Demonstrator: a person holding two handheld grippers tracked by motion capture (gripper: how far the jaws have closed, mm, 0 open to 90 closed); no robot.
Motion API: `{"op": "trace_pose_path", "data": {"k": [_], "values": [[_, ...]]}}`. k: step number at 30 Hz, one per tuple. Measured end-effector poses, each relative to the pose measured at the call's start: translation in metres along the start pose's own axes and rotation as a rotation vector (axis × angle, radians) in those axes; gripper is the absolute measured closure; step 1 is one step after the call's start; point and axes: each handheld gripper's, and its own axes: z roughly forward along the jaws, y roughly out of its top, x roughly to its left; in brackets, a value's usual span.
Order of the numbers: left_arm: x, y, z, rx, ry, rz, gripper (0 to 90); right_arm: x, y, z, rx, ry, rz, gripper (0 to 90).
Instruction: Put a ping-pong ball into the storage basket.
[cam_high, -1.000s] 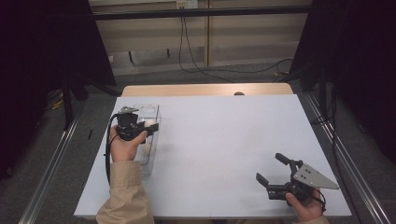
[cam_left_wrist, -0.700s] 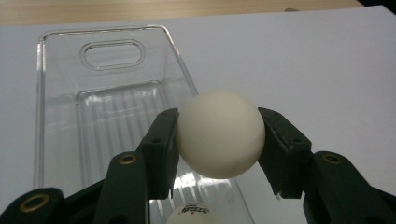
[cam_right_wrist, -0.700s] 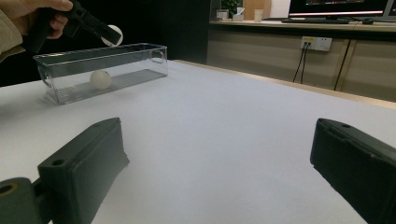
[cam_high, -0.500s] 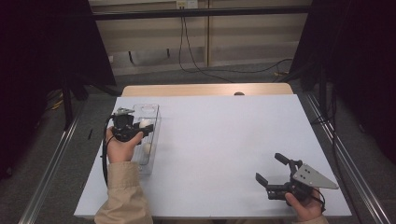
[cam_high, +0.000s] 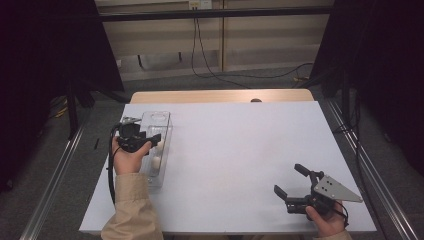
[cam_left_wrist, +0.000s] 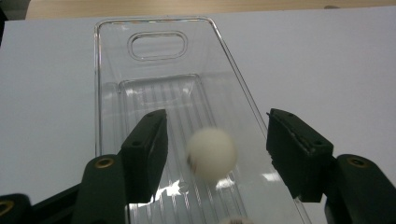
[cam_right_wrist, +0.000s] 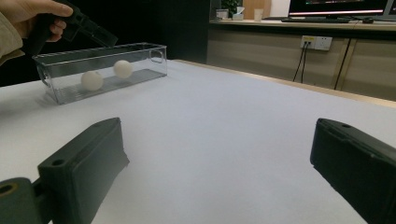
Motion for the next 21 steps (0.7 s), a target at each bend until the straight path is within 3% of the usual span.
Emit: {"op": "trace_pose_path", "data": {"k": [5,11,18,21], "values": [[-0.001,0.000,-0.002,-0.008,0.004,-0.003,31.2,0.000,0.000,0.000,-0.001,-0.001,0.000,2.4],[-0.002,-0.001,-0.012,-0.052,-0.001,-0.024,22.9,0.001,0.000,0.001,-0.001,0.000,0.001,2.4],[-0.010,-0.006,-0.019,-0.077,-0.015,0.022,17.6,0.001,0.002,0.001,-0.005,-0.004,0.000,2.4],[-0.013,-0.010,-0.024,-0.122,-0.035,0.024,16.4,0.001,0.001,0.001,-0.001,-0.006,-0.002,2.4]]}}
